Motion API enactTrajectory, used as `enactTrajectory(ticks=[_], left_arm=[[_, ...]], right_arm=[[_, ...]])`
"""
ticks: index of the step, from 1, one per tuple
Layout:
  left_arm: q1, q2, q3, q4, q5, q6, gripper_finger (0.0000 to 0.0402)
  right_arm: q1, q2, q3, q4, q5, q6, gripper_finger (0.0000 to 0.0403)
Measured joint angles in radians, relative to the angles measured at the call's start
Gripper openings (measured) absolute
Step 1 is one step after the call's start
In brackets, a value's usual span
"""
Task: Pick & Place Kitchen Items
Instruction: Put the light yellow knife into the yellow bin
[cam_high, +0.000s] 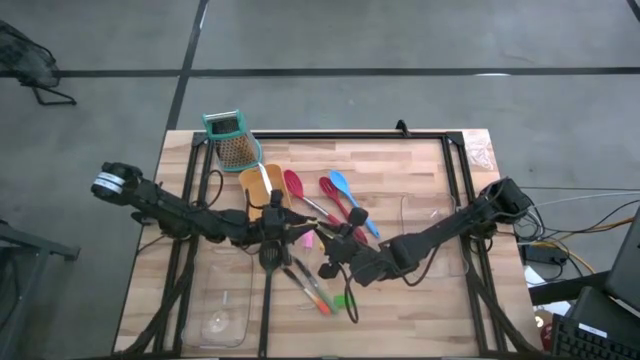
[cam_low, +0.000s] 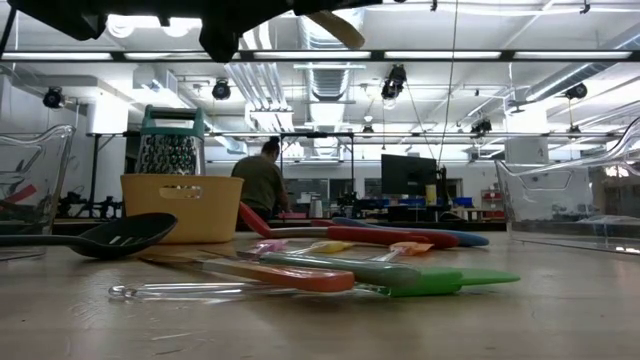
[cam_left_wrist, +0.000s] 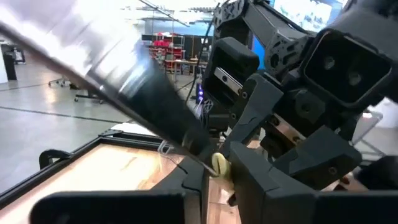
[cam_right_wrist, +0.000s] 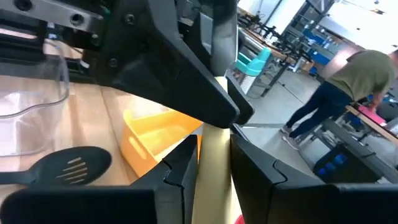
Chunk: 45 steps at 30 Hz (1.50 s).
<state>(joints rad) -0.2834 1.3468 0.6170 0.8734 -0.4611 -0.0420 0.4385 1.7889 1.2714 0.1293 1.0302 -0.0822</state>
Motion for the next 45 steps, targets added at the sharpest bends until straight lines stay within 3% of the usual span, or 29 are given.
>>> enactTrajectory(ticks=[11,15,20,24,27,30,40,45], left_arm=[[0.0,-0.087,-0.001,-0.191,-0.074,-0.028,0.0037],[0.0,-0.201,-0.001,-0.455,-0.18,-0.115,0.0037],[0.011,-0.348,-0.001,-0.846,-0.428,-0.309,0.0038],[0.056,-0.436,-0.001,-1.102,-0.473,-0.509,0.0038],[0.102,-0.465,-0.01,-1.217,-0.418,-0.607,0.0039],[0.155,-0.48,-0.051,-1.209,-0.301,-0.624,0.0039],[0.351,-0.483,-0.203,-1.043,0.044,-0.623,0.0039],[0.391,-0.482,-0.255,-0.985,0.137,-0.621,0.0039]], right_arm=[[0.005,0.0,-0.011,-0.041,0.002,0.005,0.0136],[0.011,0.0,-0.013,-0.136,0.005,0.092,0.0147],[0.015,0.0,-0.016,-0.284,0.007,0.251,0.0152],[0.016,0.0,-0.028,-0.335,0.008,0.327,0.0146],[0.016,0.0,-0.035,-0.335,0.008,0.345,0.0136],[0.016,0.0,-0.039,-0.335,0.008,0.345,0.0125],[0.016,0.0,-0.042,-0.335,-0.015,0.345,0.0087],[0.015,0.0,-0.042,-0.334,-0.018,0.345,0.0069]])
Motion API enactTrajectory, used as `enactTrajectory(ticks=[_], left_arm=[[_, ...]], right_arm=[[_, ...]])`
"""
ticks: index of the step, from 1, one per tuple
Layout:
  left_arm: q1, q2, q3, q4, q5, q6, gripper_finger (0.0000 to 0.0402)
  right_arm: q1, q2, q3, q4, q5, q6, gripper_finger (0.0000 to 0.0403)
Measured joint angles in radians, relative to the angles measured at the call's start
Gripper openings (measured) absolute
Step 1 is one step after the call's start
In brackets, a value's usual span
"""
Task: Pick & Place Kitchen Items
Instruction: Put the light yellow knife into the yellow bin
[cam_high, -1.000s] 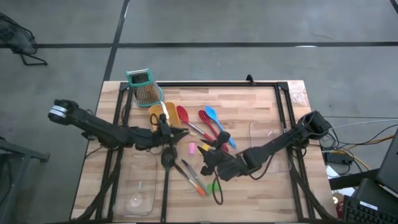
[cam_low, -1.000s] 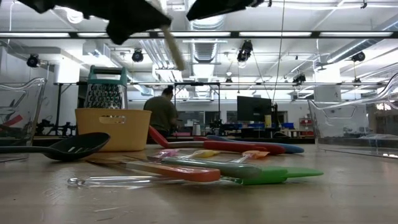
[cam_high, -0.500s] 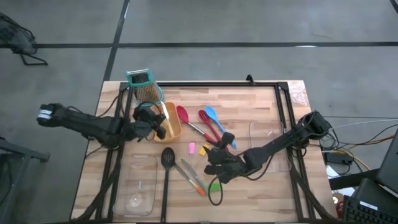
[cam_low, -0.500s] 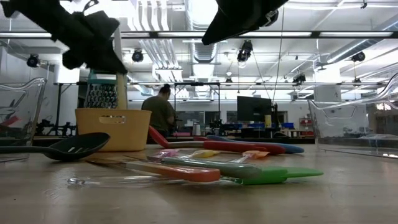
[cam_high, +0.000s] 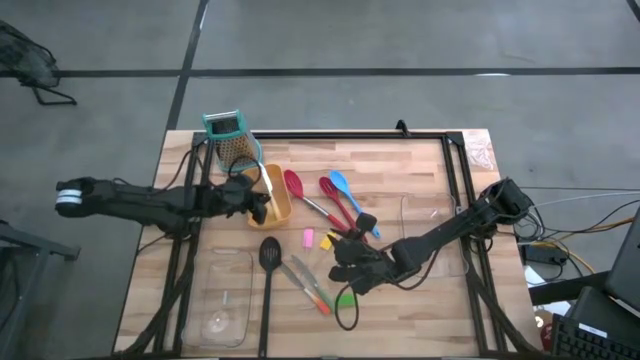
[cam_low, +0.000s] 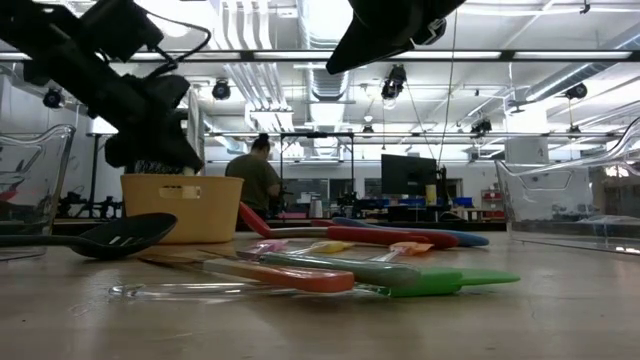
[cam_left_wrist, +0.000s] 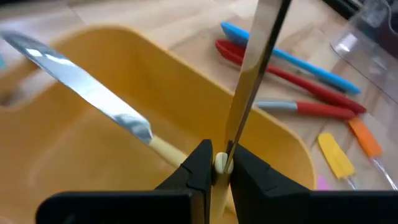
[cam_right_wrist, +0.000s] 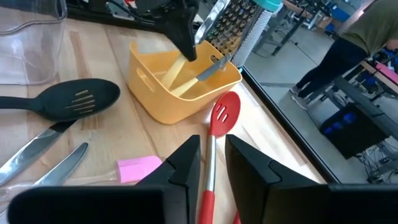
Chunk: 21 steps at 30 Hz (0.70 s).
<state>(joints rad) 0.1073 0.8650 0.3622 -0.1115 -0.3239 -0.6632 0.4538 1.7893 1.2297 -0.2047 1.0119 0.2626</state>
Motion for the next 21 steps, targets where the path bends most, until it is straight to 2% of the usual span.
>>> enactTrajectory(ticks=[11,21], left_arm=[[0.017,0.004,-0.038,0.014,0.017,0.006,0.0065],[0.017,0.004,-0.039,0.013,-0.011,0.025,0.0081]], right_arm=[[0.0,0.0,0.0,0.0,0.0,0.0,0.0048],[0.0,0.0,-0.003,0.0,0.0,0.001,0.007]])
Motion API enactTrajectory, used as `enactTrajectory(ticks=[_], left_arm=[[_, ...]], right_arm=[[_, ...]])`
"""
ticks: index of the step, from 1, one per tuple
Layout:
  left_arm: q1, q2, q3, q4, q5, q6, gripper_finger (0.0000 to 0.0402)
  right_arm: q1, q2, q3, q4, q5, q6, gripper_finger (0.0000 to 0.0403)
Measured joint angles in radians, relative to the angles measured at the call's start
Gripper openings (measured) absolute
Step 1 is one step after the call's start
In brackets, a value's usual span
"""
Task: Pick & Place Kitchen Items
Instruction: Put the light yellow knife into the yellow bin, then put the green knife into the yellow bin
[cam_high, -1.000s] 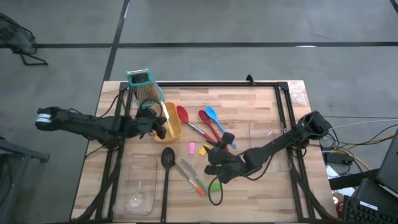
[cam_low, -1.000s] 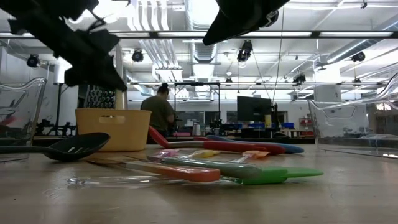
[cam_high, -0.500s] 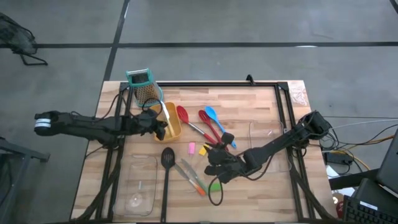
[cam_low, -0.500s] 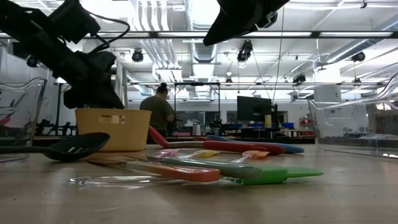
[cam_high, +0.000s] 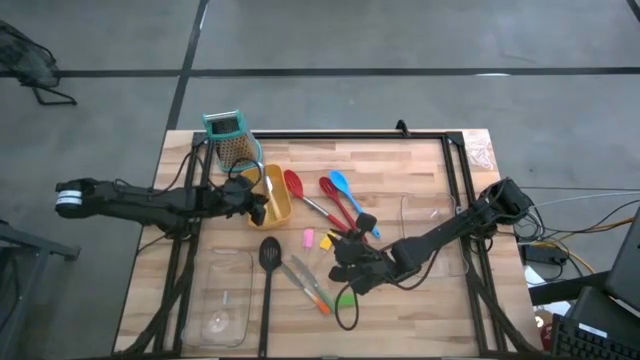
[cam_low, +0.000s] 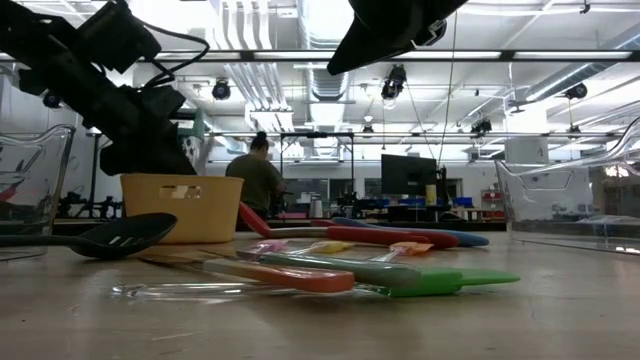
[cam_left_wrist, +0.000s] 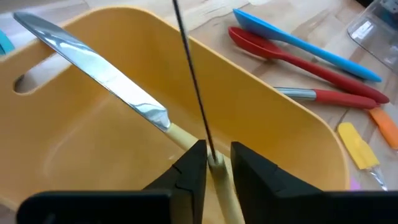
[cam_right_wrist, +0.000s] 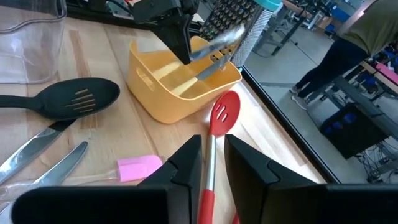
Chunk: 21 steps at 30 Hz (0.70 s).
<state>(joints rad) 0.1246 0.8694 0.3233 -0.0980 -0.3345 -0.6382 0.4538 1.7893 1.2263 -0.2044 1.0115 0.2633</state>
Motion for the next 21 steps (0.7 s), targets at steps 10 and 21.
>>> enactTrajectory(ticks=[10,21], left_arm=[[-0.001,0.001,0.001,0.021,-0.012,0.043,0.0154],[-0.003,-0.034,0.06,0.024,0.016,0.118,0.017]], right_arm=[[0.0,0.0,-0.006,-0.001,0.0,0.018,0.0098],[0.0,0.002,-0.024,0.0,0.0,0.033,0.0112]])
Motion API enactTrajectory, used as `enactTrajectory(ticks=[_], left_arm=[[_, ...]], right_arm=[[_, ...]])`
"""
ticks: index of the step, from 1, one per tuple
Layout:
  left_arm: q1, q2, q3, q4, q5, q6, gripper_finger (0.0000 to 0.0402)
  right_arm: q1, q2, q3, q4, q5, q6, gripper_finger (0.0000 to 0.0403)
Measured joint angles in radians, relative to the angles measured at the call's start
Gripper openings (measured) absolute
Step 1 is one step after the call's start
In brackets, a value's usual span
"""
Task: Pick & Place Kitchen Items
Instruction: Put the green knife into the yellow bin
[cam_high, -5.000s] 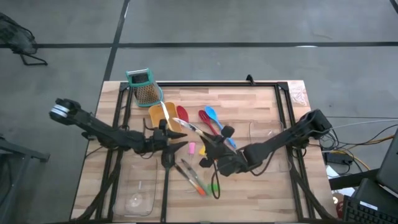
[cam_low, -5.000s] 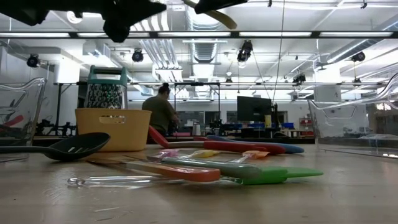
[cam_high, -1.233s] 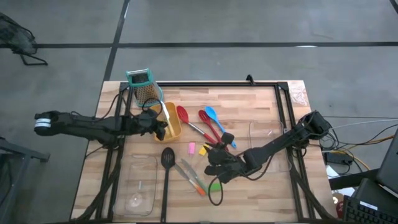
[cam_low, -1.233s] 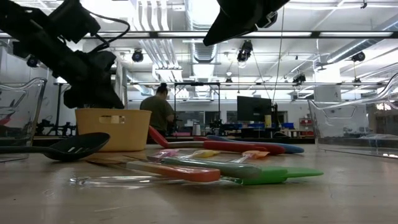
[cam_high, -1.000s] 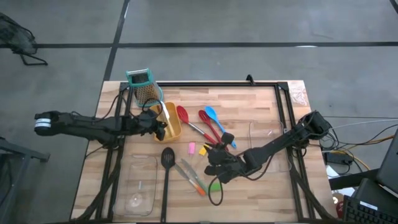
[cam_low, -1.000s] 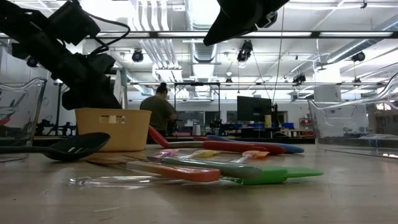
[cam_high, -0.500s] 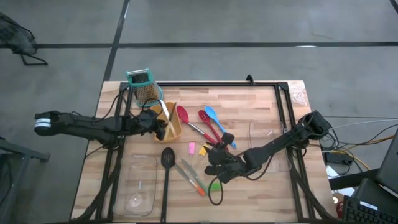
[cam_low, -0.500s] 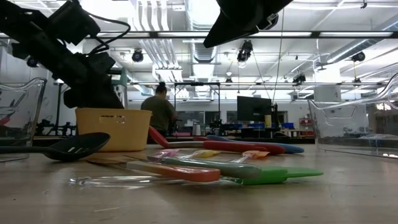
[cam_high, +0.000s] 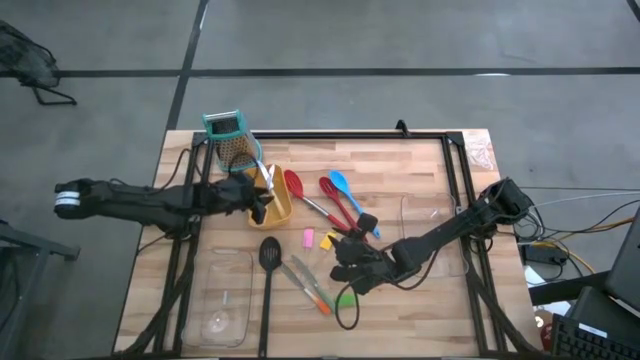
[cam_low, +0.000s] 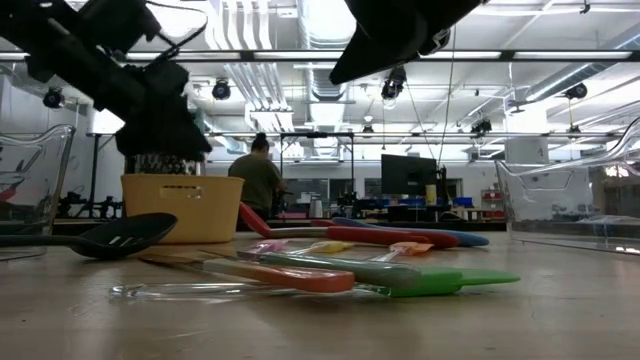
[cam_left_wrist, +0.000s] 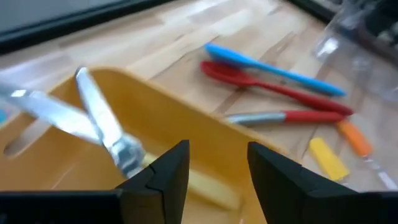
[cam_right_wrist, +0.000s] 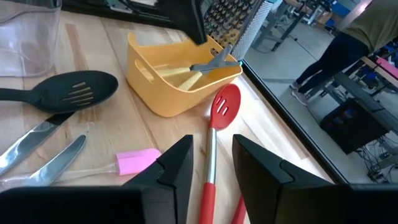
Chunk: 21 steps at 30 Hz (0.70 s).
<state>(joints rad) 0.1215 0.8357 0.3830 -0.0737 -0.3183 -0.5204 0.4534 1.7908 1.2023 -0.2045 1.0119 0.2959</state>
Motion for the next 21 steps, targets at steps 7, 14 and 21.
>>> enactTrajectory(ticks=[7,14,21], left_arm=[[-0.034,-0.03,0.037,0.083,0.091,0.031,0.017],[-0.145,-0.032,0.038,0.331,0.218,0.114,0.017],[-0.352,0.022,0.037,0.602,0.229,0.336,0.017]], right_arm=[[0.0,0.0,-0.02,0.0,0.0,0.03,0.0119],[0.0,0.0,-0.035,0.002,0.0,0.046,0.0129],[0.0,0.0,-0.036,0.009,0.0,0.046,0.0127]])
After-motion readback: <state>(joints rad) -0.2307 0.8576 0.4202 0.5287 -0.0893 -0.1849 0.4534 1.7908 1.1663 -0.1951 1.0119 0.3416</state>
